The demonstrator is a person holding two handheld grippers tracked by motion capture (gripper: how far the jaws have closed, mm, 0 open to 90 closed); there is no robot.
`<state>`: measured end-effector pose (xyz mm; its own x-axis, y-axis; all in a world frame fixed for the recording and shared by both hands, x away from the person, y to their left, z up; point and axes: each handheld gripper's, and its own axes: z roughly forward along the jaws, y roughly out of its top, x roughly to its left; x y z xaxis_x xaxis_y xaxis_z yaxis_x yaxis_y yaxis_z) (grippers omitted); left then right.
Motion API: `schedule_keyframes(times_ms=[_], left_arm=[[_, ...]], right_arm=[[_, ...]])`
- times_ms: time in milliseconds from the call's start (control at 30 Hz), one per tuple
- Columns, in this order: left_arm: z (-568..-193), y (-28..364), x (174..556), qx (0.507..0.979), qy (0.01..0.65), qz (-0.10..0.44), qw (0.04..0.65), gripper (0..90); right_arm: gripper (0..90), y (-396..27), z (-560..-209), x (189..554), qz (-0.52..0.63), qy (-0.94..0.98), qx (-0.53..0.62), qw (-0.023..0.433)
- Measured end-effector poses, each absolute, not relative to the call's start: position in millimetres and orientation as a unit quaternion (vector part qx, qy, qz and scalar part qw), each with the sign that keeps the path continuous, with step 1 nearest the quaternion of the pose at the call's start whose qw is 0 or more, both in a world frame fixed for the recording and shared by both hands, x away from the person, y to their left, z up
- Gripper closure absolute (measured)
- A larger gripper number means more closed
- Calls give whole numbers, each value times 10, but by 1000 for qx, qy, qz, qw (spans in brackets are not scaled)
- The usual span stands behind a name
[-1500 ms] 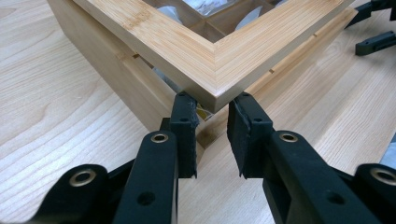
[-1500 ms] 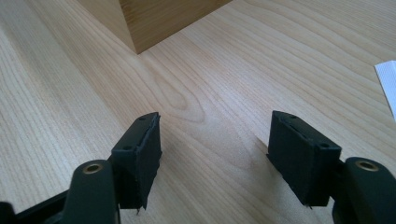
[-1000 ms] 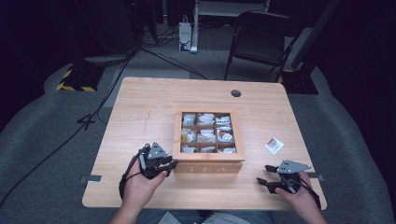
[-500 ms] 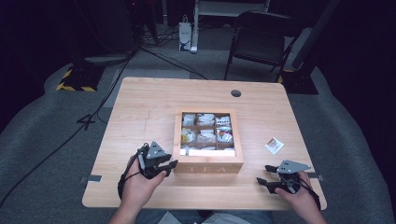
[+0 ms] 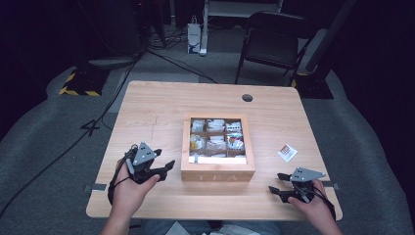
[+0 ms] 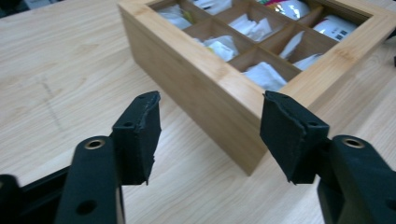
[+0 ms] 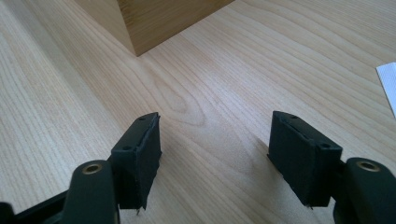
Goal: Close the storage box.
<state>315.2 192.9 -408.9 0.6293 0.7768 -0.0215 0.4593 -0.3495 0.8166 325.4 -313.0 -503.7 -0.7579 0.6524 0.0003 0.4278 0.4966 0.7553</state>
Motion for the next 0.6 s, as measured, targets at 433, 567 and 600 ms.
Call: schedule_keyframes(times_ms=[433, 567, 600], left_arm=[[-4309, 2417, 3284, 794, 424, 190, 392, 251], [-4435, 2522, 3338, 790, 444, 201, 372, 250], [-4462, 2538, 3351, 792, 443, 202, 368, 249]], right_arm=[[344, -3128, -5037, 3254, 389, 853, 317, 144], [339, -3126, -5036, 3251, 388, 854, 316, 145], [338, -3126, -5036, 3251, 388, 854, 316, 145]])
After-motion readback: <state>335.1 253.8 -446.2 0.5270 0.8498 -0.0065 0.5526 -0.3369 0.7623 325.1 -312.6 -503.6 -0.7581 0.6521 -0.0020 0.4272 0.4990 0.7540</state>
